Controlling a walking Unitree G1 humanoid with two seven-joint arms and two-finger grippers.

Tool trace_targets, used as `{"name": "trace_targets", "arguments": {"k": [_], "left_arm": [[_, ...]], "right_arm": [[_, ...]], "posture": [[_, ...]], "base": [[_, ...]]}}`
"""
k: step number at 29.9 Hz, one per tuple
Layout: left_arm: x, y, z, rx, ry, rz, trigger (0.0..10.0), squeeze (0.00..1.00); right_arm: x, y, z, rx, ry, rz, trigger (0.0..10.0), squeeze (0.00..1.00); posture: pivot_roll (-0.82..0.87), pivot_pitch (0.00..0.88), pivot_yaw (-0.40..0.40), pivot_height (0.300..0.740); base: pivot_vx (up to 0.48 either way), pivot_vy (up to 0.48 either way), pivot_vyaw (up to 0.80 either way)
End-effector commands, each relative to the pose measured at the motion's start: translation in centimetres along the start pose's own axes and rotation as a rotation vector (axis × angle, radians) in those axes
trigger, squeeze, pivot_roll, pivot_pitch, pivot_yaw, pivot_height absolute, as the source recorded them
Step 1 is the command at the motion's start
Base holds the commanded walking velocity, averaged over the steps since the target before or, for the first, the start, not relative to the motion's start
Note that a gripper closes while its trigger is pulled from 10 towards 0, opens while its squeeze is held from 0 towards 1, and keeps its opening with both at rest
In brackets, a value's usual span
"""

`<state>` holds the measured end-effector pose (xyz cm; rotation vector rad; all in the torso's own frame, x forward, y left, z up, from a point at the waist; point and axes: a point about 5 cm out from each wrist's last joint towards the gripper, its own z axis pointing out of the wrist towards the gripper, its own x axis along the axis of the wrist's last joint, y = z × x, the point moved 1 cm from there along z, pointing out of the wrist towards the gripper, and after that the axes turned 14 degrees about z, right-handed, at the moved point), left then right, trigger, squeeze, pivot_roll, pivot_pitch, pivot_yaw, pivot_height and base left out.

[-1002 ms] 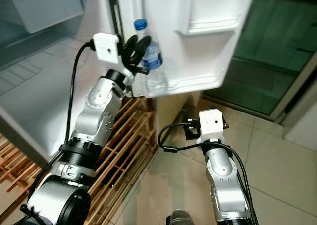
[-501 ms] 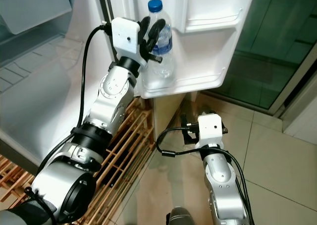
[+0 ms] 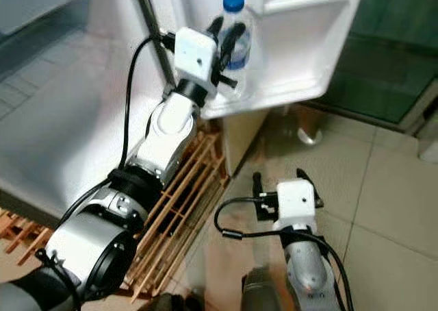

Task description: Restocking fridge

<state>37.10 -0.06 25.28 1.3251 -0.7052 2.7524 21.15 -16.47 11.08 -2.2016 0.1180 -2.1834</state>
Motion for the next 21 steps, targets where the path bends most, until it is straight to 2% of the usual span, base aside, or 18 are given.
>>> {"name": "trace_targets", "arguments": {"k": [1, 6, 7, 10, 15, 21], "left_arm": [[1.0, -0.2, 0.5, 0.041, 0.058, 0.013, 10.0, 0.00], [1.6, -0.8, 0.6, 0.097, 0.101, 0.068, 10.0, 0.00], [2.2, -1.6, 0.8, 0.142, 0.141, 0.106, 10.0, 0.00], [2.6, -2.4, 1.1, 0.169, 0.159, 0.112, 10.0, 0.00], [3.3, -5.0, 1.8, 0.242, 0.170, 0.042, 10.0, 0.00], [3.4, -6.6, 1.4, 0.263, 0.173, 0.013, 10.0, 0.00]], "right_arm": [[0.1, -0.2, -0.6, -0.010, -0.009, -0.008, 10.0, 0.00], [0.3, -0.3, -1.7, -0.028, -0.020, -0.013, 10.0, 0.00], [0.3, -0.5, -2.7, -0.035, -0.035, -0.016, 10.0, 0.00], [0.3, -0.6, -3.2, -0.039, -0.046, -0.016, 10.0, 0.00], [0.3, -0.7, -3.8, -0.047, -0.059, -0.012, 10.0, 0.00], [0.1, -0.7, -3.9, -0.053, -0.071, -0.011, 10.0, 0.00]], "posture": [[-0.48, 0.264, 0.204, 0.716], [-0.51, 0.302, 0.208, 0.716], [-0.52, 0.313, 0.209, 0.716], [-0.52, 0.317, 0.208, 0.716], [-0.53, 0.315, 0.212, 0.716], [-0.52, 0.302, 0.210, 0.716]], "base": [[0.000, 0.000, 0.00], [0.000, 0.000, 0.00], [0.000, 0.000, 0.00], [0.000, 0.000, 0.00], [0.000, 0.000, 0.00], [0.000, 0.000, 0.00]]}}
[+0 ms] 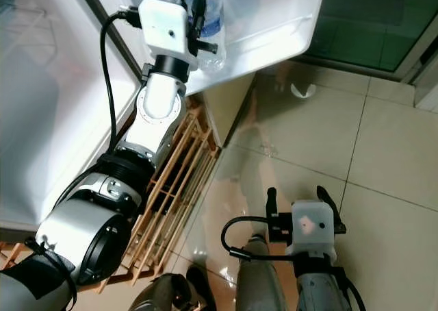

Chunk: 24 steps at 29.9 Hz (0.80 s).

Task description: Restocking fridge

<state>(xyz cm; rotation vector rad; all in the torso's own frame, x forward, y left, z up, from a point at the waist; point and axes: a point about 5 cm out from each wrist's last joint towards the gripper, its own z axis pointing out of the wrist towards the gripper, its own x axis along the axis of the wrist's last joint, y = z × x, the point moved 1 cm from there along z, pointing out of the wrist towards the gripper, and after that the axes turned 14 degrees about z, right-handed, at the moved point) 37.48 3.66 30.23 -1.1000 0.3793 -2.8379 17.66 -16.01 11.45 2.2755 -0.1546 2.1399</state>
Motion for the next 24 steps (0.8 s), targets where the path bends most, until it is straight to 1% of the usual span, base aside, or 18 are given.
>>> {"name": "trace_targets", "arguments": {"k": [1, 2, 5, 7, 8, 9, 10, 11, 13, 15, 16, 17, 19, 20, 22, 23, 24], "left_arm": [[0.7, -1.7, 0.3, 0.038, 0.049, 0.008, 10.0, 0.00], [0.7, -1.7, 0.3, 0.038, 0.049, 0.008, 10.0, 0.00], [0.7, -2.5, 0.6, 0.056, 0.072, 0.053, 10.0, 0.00], [0.7, -2.5, 0.6, 0.056, 0.072, 0.053, 10.0, 0.00], [0.7, -2.7, 0.7, 0.060, 0.071, 0.056, 10.0, 0.00], [1.1, -3.1, 1.0, 0.070, 0.078, 0.041, 10.0, 0.00], [1.1, -3.1, 1.0, 0.070, 0.078, 0.041, 10.0, 0.00], [1.6, -3.4, 1.4, 0.076, 0.088, 0.012, 10.0, 0.00], [2.0, -3.5, 1.4, 0.064, 0.087, -0.032, 10.0, 0.00], [1.9, -3.4, 1.4, 0.039, 0.056, -0.089, 10.0, 0.00], [1.7, -3.5, 1.4, 0.036, 0.029, -0.137, 10.0, 0.00], [1.4, -3.4, 1.4, 0.021, -0.011, -0.219, 10.0, 0.00], [1.1, -3.1, 1.4, 0.004, -0.048, -0.320, 10.0, 0.00], [1.1, -2.4, 1.2, -0.048, -0.068, -0.402, 10.0, 0.00], [1.4, -2.1, 0.9, -0.073, -0.060, -0.440, 10.0, 0.00], [1.4, -1.9, 0.8, -0.094, -0.055, -0.450, 10.0, 0.00], [1.8, -1.8, 0.7, -0.113, -0.039, -0.449, 10.0, 0.00]], "right_arm": [[-0.2, -0.4, -0.3, 0.004, -0.024, 0.011, 10.0, 0.00], [-0.2, -0.4, -0.3, 0.004, -0.024, 0.011, 10.0, 0.00], [-0.3, -0.7, -0.3, 0.020, -0.031, 0.011, 10.0, 0.00], [-0.3, -0.7, -0.3, 0.020, -0.031, 0.011, 10.0, 0.00], [-0.3, -0.7, -0.3, 0.024, -0.033, 0.010, 10.0, 0.00], [-0.3, -0.7, -0.2, 0.027, -0.035, 0.010, 10.0, 0.00], [-0.3, -0.7, -0.2, 0.027, -0.035, 0.010, 10.0, 0.00], [-0.3, -0.6, -0.2, 0.027, -0.035, 0.012, 10.0, 0.00], [-0.3, -0.5, -0.1, 0.020, -0.035, 0.021, 10.0, 0.00], [-0.3, -0.4, 0.0, 0.021, -0.037, 0.020, 10.0, 0.00], [-0.4, -0.4, 0.0, 0.023, -0.038, 0.019, 10.0, 0.00], [-0.5, -0.4, 0.1, 0.025, -0.041, 0.018, 10.0, 0.00], [-0.6, -0.4, 0.2, 0.028, -0.045, 0.016, 10.0, 0.00], [-0.8, -0.3, 0.3, 0.029, -0.047, 0.016, 10.0, 0.00], [-1.0, -0.2, 0.7, 0.033, -0.052, 0.013, 10.0, 0.00], [-1.1, -0.2, 0.9, 0.035, -0.053, 0.011, 10.0, 0.00], [-1.1, -0.3, 1.1, 0.042, -0.051, 0.008, 10.0, 0.00]], "posture": [[-0.51, 0.301, 0.206, 0.716], [-0.51, 0.301, 0.206, 0.716], [-0.50, 0.306, 0.197, 0.716], [-0.50, 0.306, 0.197, 0.716], [-0.50, 0.306, 0.197, 0.716], [-0.50, 0.304, 0.198, 0.716], [-0.50, 0.304, 0.198, 0.716], [-0.50, 0.298, 0.199, 0.716], [-0.50, 0.293, 0.198, 0.716], [-0.50, 0.284, 0.196, 0.716], [-0.50, 0.280, 0.196, 0.716], [-0.50, 0.273, 0.195, 0.716], [-0.50, 0.265, 0.193, 0.716], [-0.49, 0.241, 0.192, 0.716], [-0.49, 0.226, 0.191, 0.716], [-0.49, 0.206, 0.190, 0.716], [-0.49, 0.206, 0.190, 0.716]], "base": [[0.000, 0.000, 0.00], [0.000, 0.000, 0.00], [0.000, 0.000, 0.00], [0.000, 0.000, 0.00], [0.000, 0.000, 0.00], [0.000, 0.000, 0.00], [0.000, 0.000, 0.00], [0.000, 0.000, 0.00], [0.000, 0.000, 0.00], [0.000, 0.000, 0.00], [0.000, 0.000, 0.00], [0.000, 0.000, 0.00], [0.000, 0.000, 0.00], [0.000, 0.000, 0.00], [0.000, 0.000, 0.00], [0.000, 0.000, 0.00], [0.000, 0.000, 0.00]]}}
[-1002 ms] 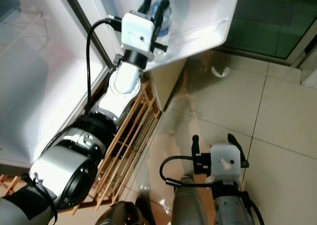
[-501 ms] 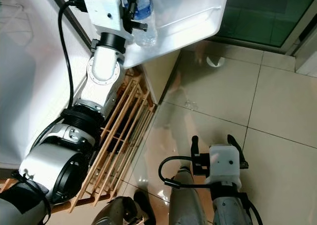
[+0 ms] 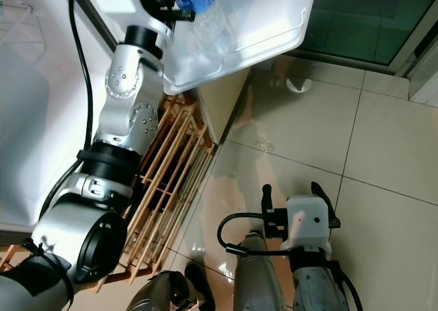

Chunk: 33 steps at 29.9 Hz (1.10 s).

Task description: Restocking fridge

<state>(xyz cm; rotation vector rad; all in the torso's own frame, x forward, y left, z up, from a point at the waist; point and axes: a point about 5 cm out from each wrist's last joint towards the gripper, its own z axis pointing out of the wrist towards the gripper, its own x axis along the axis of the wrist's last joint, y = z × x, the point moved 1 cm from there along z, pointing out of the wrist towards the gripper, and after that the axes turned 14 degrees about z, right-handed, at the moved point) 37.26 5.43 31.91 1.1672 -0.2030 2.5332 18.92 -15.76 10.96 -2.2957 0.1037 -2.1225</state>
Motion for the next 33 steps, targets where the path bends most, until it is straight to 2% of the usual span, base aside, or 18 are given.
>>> {"name": "trace_targets", "arguments": {"k": [1, 2, 4, 5, 6, 7, 11, 16, 18, 23, 27, 28, 29, 30, 31, 33], "left_arm": [[0.7, 0.8, -0.1, -0.070, 0.031, 0.004, 10.0, 0.00], [0.8, 0.8, -0.3, -0.080, 0.038, 0.026, 10.0, 0.00], [0.6, 0.5, -0.6, -0.070, 0.056, 0.130, 10.0, 0.00], [0.6, 0.5, -0.6, -0.070, 0.056, 0.130, 10.0, 0.00], [0.2, 0.2, -0.7, -0.054, 0.070, 0.235, 10.0, 0.00], [0.1, 0.2, -0.7, -0.050, 0.074, 0.254, 10.0, 0.00], [0.4, 0.3, -0.3, -0.029, 0.103, 0.307, 10.0, 0.00], [1.4, 0.6, 0.5, -0.018, 0.146, 0.316, 10.0, 0.00], [2.1, 0.3, 1.1, 0.002, 0.178, 0.320, 10.0, 0.00], [2.9, -0.4, 1.4, 0.025, 0.204, 0.338, 10.0, 0.00], [2.2, -1.4, 1.3, 0.042, 0.194, 0.440, 10.0, 0.00], [2.2, -1.4, 1.3, 0.042, 0.194, 0.440, 10.0, 0.00], [2.0, -1.5, 1.1, 0.035, 0.196, 0.474, 10.0, 0.00], [1.7, -1.7, 0.8, 0.024, 0.205, 0.544, 10.0, 0.00], [1.7, -1.7, 0.8, 0.024, 0.205, 0.544, 10.0, 0.00], [1.5, -1.8, 0.5, 0.014, 0.220, 0.613, 10.0, 0.00]], "right_arm": [[-0.6, 0.0, 0.1, 0.004, -0.029, 0.013, 10.0, 0.00], [-0.5, 0.0, 0.4, 0.007, -0.022, 0.015, 10.0, 0.00], [0.0, -0.1, 0.8, 0.022, 0.000, 0.035, 10.0, 0.00], [0.0, -0.1, 0.8, 0.022, 0.000, 0.035, 10.0, 0.00], [0.9, -0.5, 1.1, 0.083, 0.034, 0.043, 10.0, 0.00], [1.2, -0.7, 1.1, 0.104, 0.044, 0.041, 10.0, 0.00], [2.5, -0.9, 1.0, 0.154, 0.089, 0.030, 10.0, 0.00], [3.8, -1.5, 0.8, 0.204, 0.133, 0.027, 10.0, 0.00], [4.6, -2.3, 0.6, 0.246, 0.156, 0.026, 10.0, 0.00], [4.7, -2.9, 0.3, 0.277, 0.152, 0.028, 10.0, 0.00], [4.6, -3.4, -0.1, 0.299, 0.141, 0.034, 10.0, 0.00], [4.6, -3.4, -0.1, 0.299, 0.141, 0.034, 10.0, 0.00], [4.6, -3.5, -0.2, 0.303, 0.138, 0.034, 10.0, 0.00], [4.6, -3.7, -0.5, 0.313, 0.128, 0.032, 10.0, 0.00], [4.6, -3.7, -0.5, 0.313, 0.128, 0.032, 10.0, 0.00], [4.5, -3.9, -1.0, 0.322, 0.114, 0.028, 10.0, 0.00]], "posture": [[-0.49, 0.193, 0.188, 0.716], [-0.48, 0.189, 0.187, 0.716], [-0.48, 0.187, 0.179, 0.716], [-0.48, 0.187, 0.179, 0.716], [-0.48, 0.192, 0.172, 0.716], [-0.48, 0.192, 0.172, 0.716], [-0.49, 0.206, 0.163, 0.716], [-0.51, 0.210, 0.163, 0.716], [-0.52, 0.216, 0.167, 0.716], [-0.51, 0.223, 0.170, 0.716], [-0.51, 0.246, 0.165, 0.716], [-0.51, 0.246, 0.165, 0.716], [-0.51, 0.246, 0.165, 0.716], [-0.52, 0.272, 0.159, 0.716], [-0.52, 0.272, 0.159, 0.716], [-0.53, 0.294, 0.153, 0.716]], "base": [[0.000, 0.000, 0.00], [0.000, 0.000, 0.00], [0.000, 0.000, 0.00], [0.000, 0.000, 0.00], [0.000, 0.000, 0.00], [0.000, 0.000, 0.00], [0.000, 0.000, 0.00], [0.000, 0.000, 0.00], [0.000, 0.000, 0.00], [0.000, 0.000, 0.00], [0.000, 0.000, 0.00], [0.000, 0.000, 0.00], [0.000, 0.000, 0.00], [0.000, 0.000, 0.00], [0.000, 0.000, 0.00], [0.000, 0.000, 0.00]]}}
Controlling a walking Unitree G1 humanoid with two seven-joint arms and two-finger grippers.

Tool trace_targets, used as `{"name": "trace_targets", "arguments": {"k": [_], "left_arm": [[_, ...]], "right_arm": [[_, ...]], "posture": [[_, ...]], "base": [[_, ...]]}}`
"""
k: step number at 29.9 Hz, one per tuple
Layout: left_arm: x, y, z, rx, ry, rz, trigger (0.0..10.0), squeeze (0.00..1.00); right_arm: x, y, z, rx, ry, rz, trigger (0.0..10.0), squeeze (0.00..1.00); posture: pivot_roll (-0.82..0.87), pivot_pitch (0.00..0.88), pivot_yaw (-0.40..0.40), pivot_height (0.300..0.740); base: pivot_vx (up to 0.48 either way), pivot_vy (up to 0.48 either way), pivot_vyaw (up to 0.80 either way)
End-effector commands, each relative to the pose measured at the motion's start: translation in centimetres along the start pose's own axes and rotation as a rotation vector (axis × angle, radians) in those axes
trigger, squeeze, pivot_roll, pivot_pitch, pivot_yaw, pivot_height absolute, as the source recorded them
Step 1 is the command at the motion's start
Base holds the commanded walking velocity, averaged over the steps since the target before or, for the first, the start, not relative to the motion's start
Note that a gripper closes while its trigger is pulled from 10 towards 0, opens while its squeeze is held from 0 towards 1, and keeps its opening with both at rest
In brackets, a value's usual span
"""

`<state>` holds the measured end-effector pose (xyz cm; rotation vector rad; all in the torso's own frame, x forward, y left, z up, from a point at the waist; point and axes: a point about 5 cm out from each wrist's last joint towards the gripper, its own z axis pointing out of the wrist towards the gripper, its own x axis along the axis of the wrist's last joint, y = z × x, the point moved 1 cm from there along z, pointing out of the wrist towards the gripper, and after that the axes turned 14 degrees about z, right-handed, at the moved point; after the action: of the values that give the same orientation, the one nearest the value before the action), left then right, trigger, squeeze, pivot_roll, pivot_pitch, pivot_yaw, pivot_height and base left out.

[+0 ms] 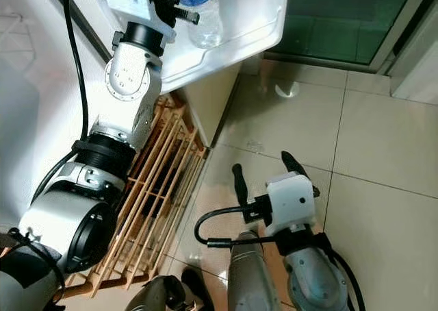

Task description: Restocking fridge

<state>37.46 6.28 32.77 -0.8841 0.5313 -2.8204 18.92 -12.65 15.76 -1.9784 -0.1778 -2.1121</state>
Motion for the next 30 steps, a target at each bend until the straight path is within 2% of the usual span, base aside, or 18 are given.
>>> {"name": "trace_targets", "arguments": {"k": [1, 3, 4, 5, 8, 12, 14, 17, 19, 21, 22, 23, 26, 30], "left_arm": [[0.1, -1.2, -0.1, 0.035, 0.042, 0.091, 10.0, 0.00], [-0.2, -1.0, -0.5, 0.018, 0.045, 0.142, 10.0, 0.00], [-0.2, -1.0, -0.5, 0.018, 0.045, 0.142, 10.0, 0.00], [-0.7, -0.6, -0.9, 0.000, 0.046, 0.198, 10.0, 0.00], [-0.9, -0.6, -1.2, 0.003, 0.047, 0.234, 10.0, 0.00], [-1.8, -0.2, -1.9, -0.017, 0.032, 0.328, 10.0, 0.00], [-2.0, -0.3, -2.1, -0.013, 0.032, 0.366, 10.0, 0.00], [-3.1, -1.0, -2.5, 0.016, -0.026, 0.405, 10.0, 0.00], [-3.7, -1.4, -2.7, 0.037, -0.071, 0.400, 10.0, 0.00], [-4.6, -1.8, -2.9, 0.059, -0.156, 0.367, 10.0, 0.00], [-4.6, -1.8, -2.9, 0.059, -0.156, 0.367, 10.0, 0.00], [-5.4, -2.1, -3.2, 0.080, -0.224, 0.341, 10.0, 0.00], [-6.2, -2.3, -3.5, 0.111, -0.304, 0.306, 10.0, 0.00], [-8.0, -2.7, -4.7, 0.169, -0.479, 0.235, 10.0, 0.00]], "right_arm": [[-0.1, -0.8, -0.7, 0.023, -0.027, 0.013, 10.0, 0.00], [-0.2, -1.0, -1.2, 0.021, -0.044, 0.015, 10.0, 0.00], [-0.2, -1.0, -1.2, 0.021, -0.044, 0.015, 10.0, 0.00], [-0.3, -1.1, -1.6, 0.016, -0.058, 0.017, 10.0, 0.00], [-0.1, -1.2, -2.1, 0.014, -0.062, 0.014, 10.0, 0.00], [0.3, -1.3, -2.4, 0.013, -0.062, 0.007, 10.0, 0.00], [0.6, -1.4, -2.6, 0.013, -0.059, 0.006, 10.0, 0.00], [0.8, -1.5, -2.9, 0.015, -0.063, 0.007, 10.0, 0.00], [0.7, -1.6, -3.0, 0.018, -0.067, 0.007, 10.0, 0.00], [0.8, -1.7, -3.0, 0.024, -0.068, 0.005, 10.0, 0.00], [0.8, -1.7, -3.0, 0.024, -0.068, 0.005, 10.0, 0.00], [1.1, -1.8, -2.8, 0.032, -0.053, -0.004, 10.0, 0.00], [1.9, -2.1, -2.4, 0.047, -0.020, -0.022, 10.0, 0.00], [3.3, -2.5, -1.5, 0.078, 0.044, -0.027, 10.0, 0.00]], "posture": [[-0.53, 0.305, 0.149, 0.716], [-0.54, 0.322, 0.143, 0.716], [-0.54, 0.322, 0.143, 0.716], [-0.55, 0.331, 0.139, 0.716], [-0.56, 0.350, 0.132, 0.716], [-0.57, 0.366, 0.124, 0.716], [-0.57, 0.372, 0.121, 0.716], [-0.57, 0.380, 0.115, 0.716], [-0.57, 0.382, 0.112, 0.716], [-0.57, 0.383, 0.111, 0.716], [-0.57, 0.383, 0.111, 0.716], [-0.57, 0.384, 0.109, 0.716], [-0.56, 0.383, 0.107, 0.716], [-0.56, 0.383, 0.104, 0.716]], "base": [[0.000, 0.000, 0.00], [0.000, 0.000, 0.00], [0.000, 0.000, 0.00], [0.000, 0.000, 0.00], [0.000, 0.000, 0.00], [0.000, 0.000, 0.00], [0.000, 0.000, 0.00], [0.000, 0.000, 0.00], [0.000, 0.000, 0.00], [0.000, 0.000, 0.00], [0.000, 0.000, 0.00], [0.000, 0.000, 0.00], [0.000, 0.000, 0.00], [0.000, 0.000, 0.00]]}}
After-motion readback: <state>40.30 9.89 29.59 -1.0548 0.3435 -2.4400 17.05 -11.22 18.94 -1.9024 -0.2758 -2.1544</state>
